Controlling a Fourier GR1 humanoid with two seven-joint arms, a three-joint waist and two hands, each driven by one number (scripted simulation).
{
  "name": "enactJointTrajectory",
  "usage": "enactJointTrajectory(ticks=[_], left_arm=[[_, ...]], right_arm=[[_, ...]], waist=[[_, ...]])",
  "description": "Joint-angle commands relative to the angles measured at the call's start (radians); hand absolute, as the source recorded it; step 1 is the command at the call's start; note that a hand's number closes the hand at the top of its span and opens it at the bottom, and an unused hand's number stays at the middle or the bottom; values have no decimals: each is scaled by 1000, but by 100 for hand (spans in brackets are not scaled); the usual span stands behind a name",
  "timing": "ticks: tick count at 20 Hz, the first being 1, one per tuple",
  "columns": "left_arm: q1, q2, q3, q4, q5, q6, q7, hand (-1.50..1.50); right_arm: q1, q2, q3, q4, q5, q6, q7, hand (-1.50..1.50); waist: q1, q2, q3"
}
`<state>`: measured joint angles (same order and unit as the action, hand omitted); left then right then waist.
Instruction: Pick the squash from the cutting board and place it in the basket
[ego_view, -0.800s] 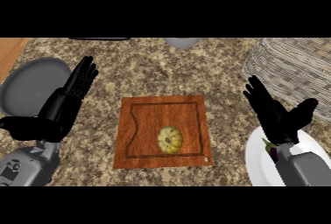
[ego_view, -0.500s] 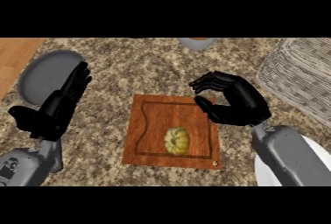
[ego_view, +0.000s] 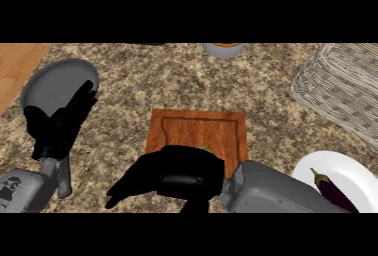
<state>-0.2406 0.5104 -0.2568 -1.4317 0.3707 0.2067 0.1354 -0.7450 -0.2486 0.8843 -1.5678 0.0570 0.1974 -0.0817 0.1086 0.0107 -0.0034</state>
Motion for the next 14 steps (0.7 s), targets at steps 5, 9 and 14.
enactJointTrajectory(ticks=[5, 9, 14], left_arm=[[14, 47, 93, 70, 44, -40, 6, 0], [4, 27, 69, 88, 20, -22, 17, 0], [-1, 6, 73, 120, 12, -19, -10, 0]], right_arm=[[-177, 244, 220, 63, 163, -47, 368, -150], [-364, 247, 217, 73, 240, 82, 587, -150], [-587, 248, 159, 120, 327, 175, 802, -150]], waist=[[-76, -18, 1], [-94, -31, -1], [-94, -27, 0]])
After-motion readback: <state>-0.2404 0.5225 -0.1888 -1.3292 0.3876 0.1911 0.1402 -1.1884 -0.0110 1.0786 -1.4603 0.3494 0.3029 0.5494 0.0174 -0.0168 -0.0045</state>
